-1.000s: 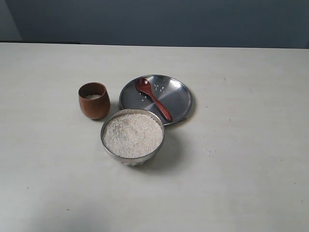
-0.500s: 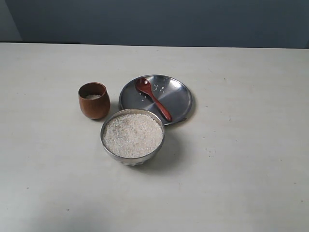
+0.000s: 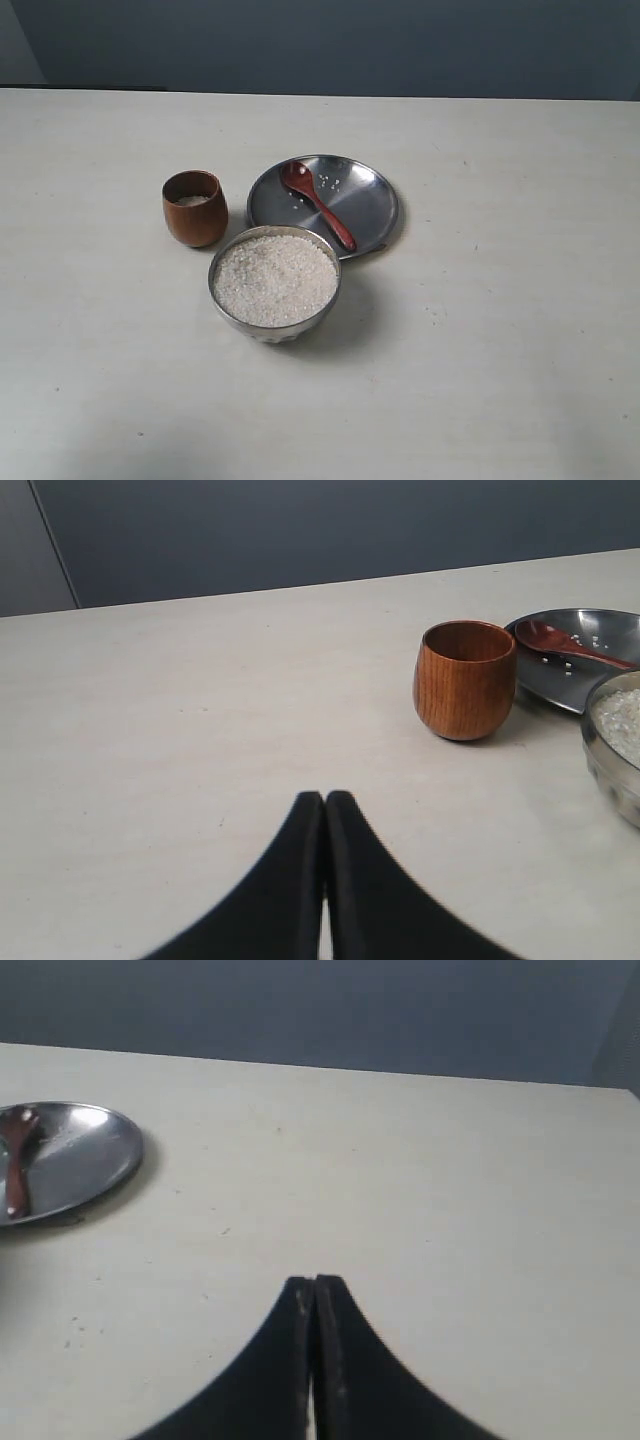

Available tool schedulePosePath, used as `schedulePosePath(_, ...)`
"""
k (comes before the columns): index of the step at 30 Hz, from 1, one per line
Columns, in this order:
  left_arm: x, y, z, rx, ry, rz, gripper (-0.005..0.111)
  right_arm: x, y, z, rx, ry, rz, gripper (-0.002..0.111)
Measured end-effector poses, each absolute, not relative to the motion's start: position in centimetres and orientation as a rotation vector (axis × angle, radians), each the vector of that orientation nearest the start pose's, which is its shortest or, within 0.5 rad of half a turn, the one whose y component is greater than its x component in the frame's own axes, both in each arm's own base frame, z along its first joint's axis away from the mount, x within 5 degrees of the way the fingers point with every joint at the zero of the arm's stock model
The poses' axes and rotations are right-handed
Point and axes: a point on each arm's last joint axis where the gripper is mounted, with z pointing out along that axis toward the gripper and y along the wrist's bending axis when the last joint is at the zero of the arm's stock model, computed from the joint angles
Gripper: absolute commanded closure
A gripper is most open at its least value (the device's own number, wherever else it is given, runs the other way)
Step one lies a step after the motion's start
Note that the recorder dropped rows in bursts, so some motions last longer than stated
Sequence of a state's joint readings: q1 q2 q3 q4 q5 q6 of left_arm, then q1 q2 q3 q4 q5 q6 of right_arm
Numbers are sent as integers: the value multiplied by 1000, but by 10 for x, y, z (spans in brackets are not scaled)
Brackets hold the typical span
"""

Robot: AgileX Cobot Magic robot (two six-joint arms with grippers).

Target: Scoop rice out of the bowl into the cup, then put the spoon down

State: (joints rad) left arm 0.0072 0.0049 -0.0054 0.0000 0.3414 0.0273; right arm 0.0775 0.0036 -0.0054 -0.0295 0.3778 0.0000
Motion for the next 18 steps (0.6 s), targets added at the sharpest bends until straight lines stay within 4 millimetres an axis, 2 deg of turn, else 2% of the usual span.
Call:
schedulePosePath(9, 54, 0, 184, 18, 1825, 24, 106, 53, -4, 181, 55, 1859, -61, 109)
schedulePosePath(18, 54, 0, 184, 18, 1825, 24, 106, 53, -4, 181, 63, 1859, -63, 109)
